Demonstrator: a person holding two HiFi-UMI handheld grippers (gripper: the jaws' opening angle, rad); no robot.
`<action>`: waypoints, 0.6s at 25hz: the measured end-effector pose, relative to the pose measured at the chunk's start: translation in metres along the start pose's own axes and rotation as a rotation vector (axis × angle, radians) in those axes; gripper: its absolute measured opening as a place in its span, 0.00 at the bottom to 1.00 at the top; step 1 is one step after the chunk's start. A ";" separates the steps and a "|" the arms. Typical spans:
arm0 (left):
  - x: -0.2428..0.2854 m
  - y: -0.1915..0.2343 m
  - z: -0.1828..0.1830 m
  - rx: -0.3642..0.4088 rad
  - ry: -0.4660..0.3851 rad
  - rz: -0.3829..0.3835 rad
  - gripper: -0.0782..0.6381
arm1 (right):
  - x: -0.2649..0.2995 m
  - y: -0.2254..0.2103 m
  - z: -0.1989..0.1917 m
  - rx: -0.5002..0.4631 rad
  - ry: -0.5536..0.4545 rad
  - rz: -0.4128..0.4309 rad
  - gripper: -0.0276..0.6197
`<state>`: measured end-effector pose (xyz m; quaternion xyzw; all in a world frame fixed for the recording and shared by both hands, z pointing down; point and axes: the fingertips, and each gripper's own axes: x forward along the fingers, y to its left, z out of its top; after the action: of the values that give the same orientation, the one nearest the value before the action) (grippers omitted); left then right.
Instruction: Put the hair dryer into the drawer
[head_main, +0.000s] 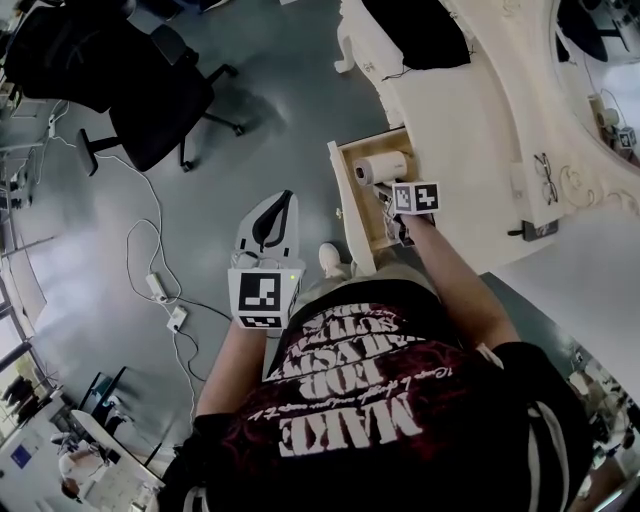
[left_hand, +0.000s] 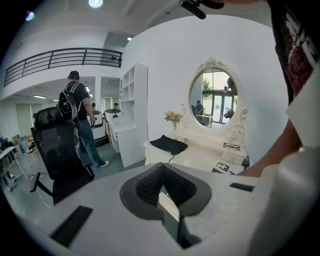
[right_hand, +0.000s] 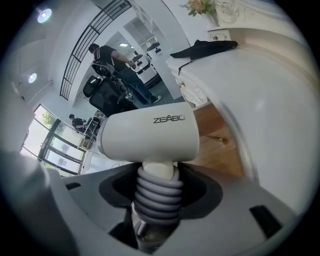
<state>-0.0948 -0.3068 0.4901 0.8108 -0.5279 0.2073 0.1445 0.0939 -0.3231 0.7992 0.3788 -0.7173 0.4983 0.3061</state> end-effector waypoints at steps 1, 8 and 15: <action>0.000 0.001 -0.002 -0.002 0.005 0.003 0.12 | 0.003 -0.002 -0.001 0.002 0.005 -0.003 0.40; 0.001 0.012 -0.008 -0.024 0.026 0.029 0.12 | 0.022 -0.016 -0.005 0.032 0.028 -0.048 0.40; 0.000 0.014 -0.015 -0.029 0.055 0.037 0.12 | 0.038 -0.029 -0.011 0.048 0.061 -0.081 0.40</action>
<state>-0.1108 -0.3057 0.5031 0.7926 -0.5418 0.2243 0.1670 0.0990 -0.3281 0.8476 0.3994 -0.6797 0.5137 0.3386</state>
